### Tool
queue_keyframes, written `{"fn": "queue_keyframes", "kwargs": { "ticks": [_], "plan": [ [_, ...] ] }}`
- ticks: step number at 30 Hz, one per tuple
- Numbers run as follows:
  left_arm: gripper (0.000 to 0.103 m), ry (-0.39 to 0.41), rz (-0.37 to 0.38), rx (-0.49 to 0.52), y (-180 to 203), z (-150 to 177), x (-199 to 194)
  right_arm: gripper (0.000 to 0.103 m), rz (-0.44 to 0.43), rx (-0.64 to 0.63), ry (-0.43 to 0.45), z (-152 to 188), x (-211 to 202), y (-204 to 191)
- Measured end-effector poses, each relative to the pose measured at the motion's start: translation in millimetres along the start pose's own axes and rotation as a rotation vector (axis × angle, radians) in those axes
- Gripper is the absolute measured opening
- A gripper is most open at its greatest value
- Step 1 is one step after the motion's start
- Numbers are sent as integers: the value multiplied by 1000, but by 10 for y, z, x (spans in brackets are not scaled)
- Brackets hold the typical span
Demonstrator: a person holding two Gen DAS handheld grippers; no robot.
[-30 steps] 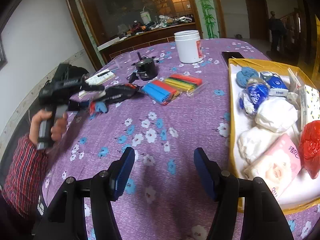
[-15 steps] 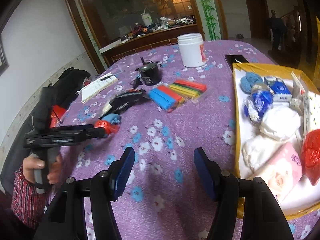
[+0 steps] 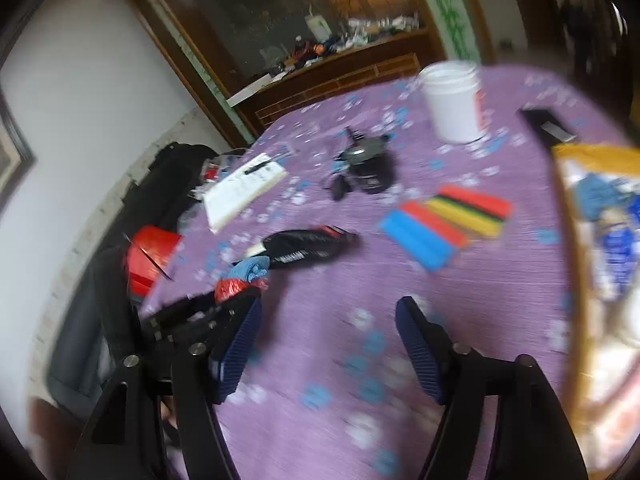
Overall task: Organize soft objects
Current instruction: 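Grasp the blue cloth with red bag in the left gripper while the right grasps the black snack bag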
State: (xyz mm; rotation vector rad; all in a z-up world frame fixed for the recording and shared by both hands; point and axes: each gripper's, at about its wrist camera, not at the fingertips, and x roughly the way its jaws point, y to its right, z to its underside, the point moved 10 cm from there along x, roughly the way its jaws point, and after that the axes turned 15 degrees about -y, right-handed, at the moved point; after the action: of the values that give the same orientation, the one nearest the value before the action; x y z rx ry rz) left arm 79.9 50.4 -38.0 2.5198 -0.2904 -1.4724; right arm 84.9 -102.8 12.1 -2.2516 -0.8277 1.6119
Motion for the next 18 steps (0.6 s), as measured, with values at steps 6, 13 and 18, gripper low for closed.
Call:
{"fn": "queue_keyframes", "kwargs": {
  "ticks": [6,13,18],
  "plan": [
    [35,55,3,-65,-152,-73,-101,73,32,-12,22,-543,304,-207],
    [35,73,-42,-156,-411,-91,-108,73,71,-84,24,-1046,763,-187],
    [35,103,-71,-219,-592,-109,-166,73,-94,-102,-126,-679,1041,-304]
  ]
}}
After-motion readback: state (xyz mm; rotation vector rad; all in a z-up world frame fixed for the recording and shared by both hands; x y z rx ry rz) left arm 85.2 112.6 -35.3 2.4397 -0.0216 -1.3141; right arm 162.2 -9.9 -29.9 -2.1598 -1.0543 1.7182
